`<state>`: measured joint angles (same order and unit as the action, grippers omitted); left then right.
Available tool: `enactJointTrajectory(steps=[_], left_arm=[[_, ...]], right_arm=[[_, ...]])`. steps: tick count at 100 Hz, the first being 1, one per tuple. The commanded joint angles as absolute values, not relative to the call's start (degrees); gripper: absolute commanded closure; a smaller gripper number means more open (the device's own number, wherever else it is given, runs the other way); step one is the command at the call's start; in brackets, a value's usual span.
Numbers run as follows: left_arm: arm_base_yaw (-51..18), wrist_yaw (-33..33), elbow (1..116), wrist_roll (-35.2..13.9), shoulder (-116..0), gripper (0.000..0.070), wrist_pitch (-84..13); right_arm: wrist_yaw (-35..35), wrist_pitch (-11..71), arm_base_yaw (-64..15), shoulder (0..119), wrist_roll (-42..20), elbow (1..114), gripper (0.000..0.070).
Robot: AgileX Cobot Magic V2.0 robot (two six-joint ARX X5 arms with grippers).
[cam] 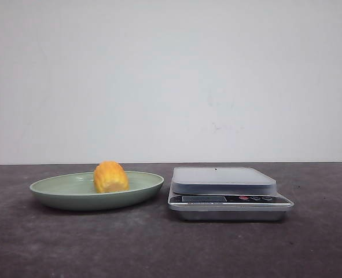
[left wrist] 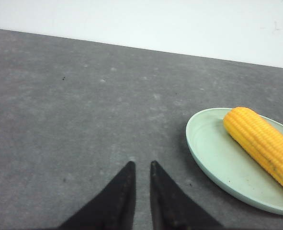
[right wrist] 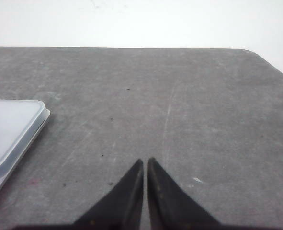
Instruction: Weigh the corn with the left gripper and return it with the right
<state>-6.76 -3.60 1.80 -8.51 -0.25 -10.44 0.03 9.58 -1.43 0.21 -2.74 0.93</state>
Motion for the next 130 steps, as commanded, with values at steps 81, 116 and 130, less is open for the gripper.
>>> enactJointTrajectory(steps=[81,116,130], left_arm=[[-6.8,-4.6,2.5,-13.4,-0.3,0.0686,-8.9],[-6.8,-4.0,23.6,-19.8,-17.2,0.0659,-9.9],[-6.9,-0.1,35.0,-19.7,-27.3,0.0150,-13.5]], right_arm=[[1.4,9.0,-1.4,0.4,-11.8,4.6,0.0698],[-0.8,18.5,-1.4,17.6,-14.0,29.6,0.0674],[3.7,20.3,-1.4,24.2,-14.0,36.7,0.0256]])
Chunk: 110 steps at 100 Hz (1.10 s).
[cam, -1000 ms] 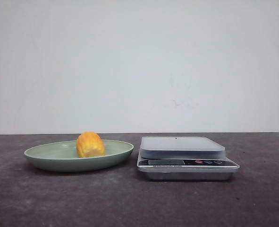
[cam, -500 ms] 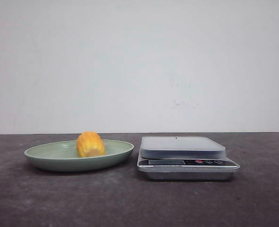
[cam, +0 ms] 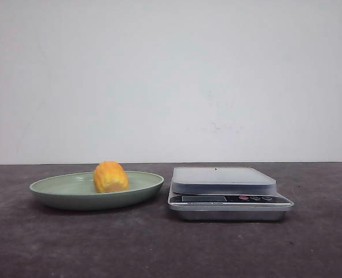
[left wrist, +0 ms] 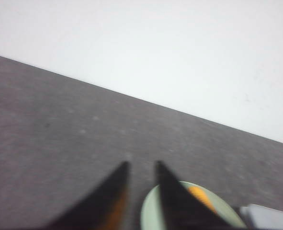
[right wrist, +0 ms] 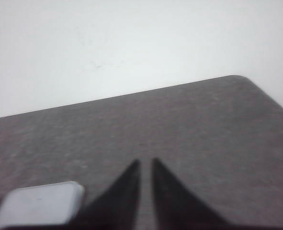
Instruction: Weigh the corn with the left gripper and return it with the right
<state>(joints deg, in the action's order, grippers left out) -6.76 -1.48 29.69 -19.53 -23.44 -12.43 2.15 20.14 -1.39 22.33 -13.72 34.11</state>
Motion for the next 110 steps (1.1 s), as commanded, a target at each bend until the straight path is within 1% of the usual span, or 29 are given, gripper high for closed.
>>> enactJointTrajectory(steps=[1,7,9,21,32,38,51,70,85,93,97,110], left_arm=[[-6.9,0.1,35.9,-19.7,-28.0,0.0156,-13.9],[-6.9,2.0,40.8,-19.0,-31.9,0.0230,-16.6],[-7.0,2.7,42.2,-18.6,-33.2,0.0244,-17.3],[-8.8,4.4,49.5,-18.0,-40.6,0.0250,-19.0],[-12.8,4.2,53.6,-18.1,-47.2,0.0271,-18.6],[-15.2,3.7,54.7,-18.9,-50.7,0.0271,-18.0],[-20.2,-0.5,55.1,-19.1,-58.9,0.0273,-17.2],[-25.6,-1.9,55.1,-19.8,-71.8,0.0271,-13.1],[-28.4,-3.3,55.1,-20.2,-80.4,0.0270,-7.8],[-28.9,-4.6,55.1,-20.2,-84.4,0.0268,-6.2],[-28.9,-4.6,55.1,-20.2,-86.3,0.0266,-5.5],[-28.9,-4.5,55.1,-21.0,-91.2,0.0266,-4.6]], right_arm=[[4.0,20.5,-1.4,24.6,-14.0,37.1,0.0257],[5.3,21.6,-1.4,26.9,-14.0,39.6,0.0259],[5.7,21.9,-1.4,27.5,-14.0,40.4,0.0259],[6.4,24.2,-1.6,30.7,-13.4,44.8,0.0259],[6.7,25.8,-2.5,32.9,-12.1,48.3,0.0259],[6.7,26.9,-3.0,33.9,-11.5,50.2,0.0259],[6.7,28.3,-3.4,35.3,-11.2,52.7,0.0258],[7.5,28.4,-4.1,35.8,-10.2,53.3,0.0257],[7.5,28.8,-4.1,36.2,-10.1,53.3,0.0254],[7.5,28.8,-4.1,36.2,-10.0,53.3,0.0213],[7.5,28.8,-4.1,36.2,-10.0,53.3,0.0205],[7.5,28.8,-4.1,36.2,-9.6,53.3,0.0205]])
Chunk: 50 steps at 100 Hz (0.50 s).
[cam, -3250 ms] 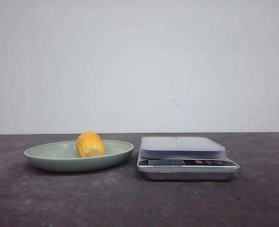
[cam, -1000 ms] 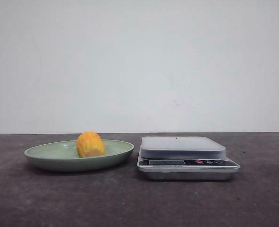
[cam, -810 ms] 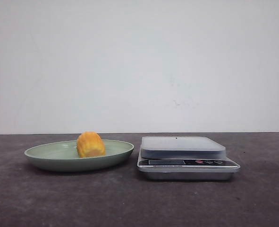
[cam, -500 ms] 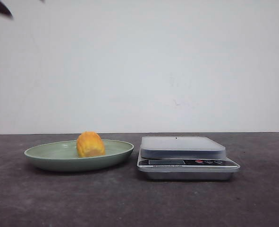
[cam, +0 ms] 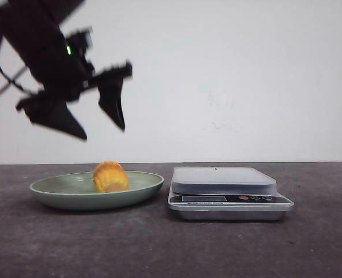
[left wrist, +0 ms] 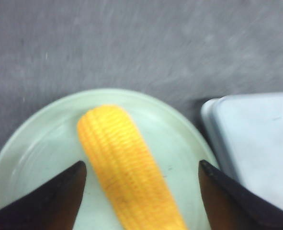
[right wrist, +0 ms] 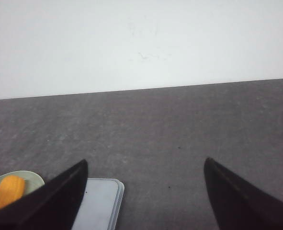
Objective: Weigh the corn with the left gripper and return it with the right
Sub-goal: 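Lower the left gripper onto the yellow corn cob on the green plate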
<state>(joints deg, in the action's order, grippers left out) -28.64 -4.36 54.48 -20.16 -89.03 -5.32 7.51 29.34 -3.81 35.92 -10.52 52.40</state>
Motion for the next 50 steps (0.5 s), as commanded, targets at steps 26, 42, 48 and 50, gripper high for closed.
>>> enactJointTrajectory(steps=[26,42,48,50], left_arm=[[-29.3,-4.5,55.1,-22.5,-96.5,0.0266,-4.4],[-30.3,-4.5,55.1,-22.8,-97.5,0.0266,-4.1],[-30.8,-4.5,55.1,-22.8,-97.9,0.0269,-4.1],[-30.9,-4.5,55.1,-22.8,-98.0,0.0272,-4.1]], right_arm=[[7.5,28.8,-4.1,36.2,-9.6,53.3,0.0205],[7.5,28.8,-4.1,36.2,-9.6,53.3,0.0206],[7.5,28.8,-4.1,36.2,-9.6,53.3,0.0206],[7.5,28.8,-4.1,36.2,-9.6,53.3,0.0206]])
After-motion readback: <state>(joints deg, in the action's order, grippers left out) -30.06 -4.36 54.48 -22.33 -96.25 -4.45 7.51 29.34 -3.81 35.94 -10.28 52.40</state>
